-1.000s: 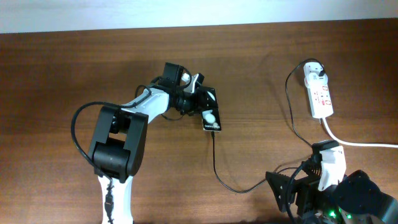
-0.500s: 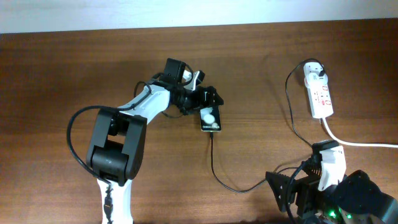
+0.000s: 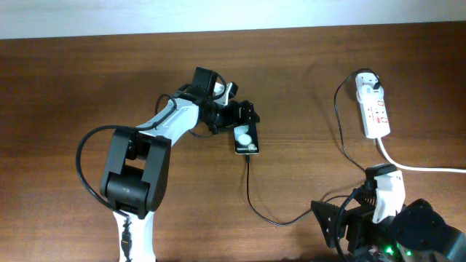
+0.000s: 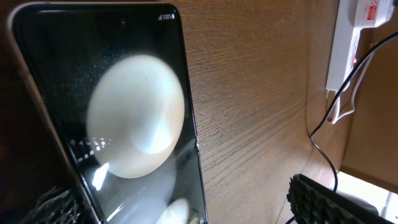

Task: Plug charger to phone and switch on socket
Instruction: 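Lower the charging phone onto the table with the left gripper and release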

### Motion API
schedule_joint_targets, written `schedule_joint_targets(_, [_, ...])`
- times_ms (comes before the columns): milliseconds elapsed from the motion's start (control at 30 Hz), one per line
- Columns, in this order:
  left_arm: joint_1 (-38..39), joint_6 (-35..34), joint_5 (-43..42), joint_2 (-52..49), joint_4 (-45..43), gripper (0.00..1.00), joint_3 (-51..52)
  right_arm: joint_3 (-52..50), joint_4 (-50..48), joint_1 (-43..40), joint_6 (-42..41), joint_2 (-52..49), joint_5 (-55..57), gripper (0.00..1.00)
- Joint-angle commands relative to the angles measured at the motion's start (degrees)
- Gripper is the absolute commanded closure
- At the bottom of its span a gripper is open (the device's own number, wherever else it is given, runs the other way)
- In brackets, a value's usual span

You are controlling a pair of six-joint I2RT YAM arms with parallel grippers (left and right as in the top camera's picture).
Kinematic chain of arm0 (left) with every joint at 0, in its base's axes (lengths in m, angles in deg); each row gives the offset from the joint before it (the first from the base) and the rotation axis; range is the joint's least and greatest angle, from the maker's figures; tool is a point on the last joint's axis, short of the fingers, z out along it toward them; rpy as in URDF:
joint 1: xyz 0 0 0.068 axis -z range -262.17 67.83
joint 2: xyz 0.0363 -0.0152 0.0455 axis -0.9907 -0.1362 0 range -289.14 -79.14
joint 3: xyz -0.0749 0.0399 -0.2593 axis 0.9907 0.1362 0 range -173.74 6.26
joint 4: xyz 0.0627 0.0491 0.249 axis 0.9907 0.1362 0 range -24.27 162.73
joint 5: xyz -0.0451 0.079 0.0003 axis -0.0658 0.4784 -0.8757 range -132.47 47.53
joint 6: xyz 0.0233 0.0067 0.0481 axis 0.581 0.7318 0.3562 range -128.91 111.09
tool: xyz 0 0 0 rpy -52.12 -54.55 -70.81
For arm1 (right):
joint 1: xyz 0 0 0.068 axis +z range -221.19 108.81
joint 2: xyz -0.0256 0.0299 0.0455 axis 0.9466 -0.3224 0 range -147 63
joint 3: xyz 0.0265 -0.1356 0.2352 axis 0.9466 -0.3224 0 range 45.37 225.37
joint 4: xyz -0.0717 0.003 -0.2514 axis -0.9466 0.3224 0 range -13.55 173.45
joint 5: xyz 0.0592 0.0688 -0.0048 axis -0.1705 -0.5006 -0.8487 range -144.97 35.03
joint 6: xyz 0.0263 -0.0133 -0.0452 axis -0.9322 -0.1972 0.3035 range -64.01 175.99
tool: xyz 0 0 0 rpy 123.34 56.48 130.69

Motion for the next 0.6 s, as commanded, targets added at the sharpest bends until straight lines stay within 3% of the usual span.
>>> schedule_joint_targets(0, [-0.37, 0.74, 12.39, -2.49, 3.43, 0.01, 1.77, 0.57, -0.17, -0.20, 0.59, 0.11, 0.94, 0.01])
schedule_joint_targets(233, [-0.55, 0.74, 16.79, -2.47, 7.69, 0.01, 1.77, 0.57, -0.17, -0.20, 0.59, 0.11, 0.94, 0.01])
schedule_joint_targets(333, [-1.97, 1.36, 16.63, -1.81, 14.32, 0.01, 0.79, 0.57, -0.17, -0.20, 0.61, 0.11, 0.94, 0.02])
schedule_joint_targets(467, [-5.86, 10.34, 16.92, 2.25, 25.83, 0.01, -1.25, 0.57, -0.17, -0.20, 0.59, 0.11, 0.94, 0.01])
schedule_joint_targets(567, [-7.23, 10.45, 25.97, 8.79, 33.46, 0.01, -1.25, 0.57, -0.17, -0.20, 0.59, 0.11, 0.94, 0.01])
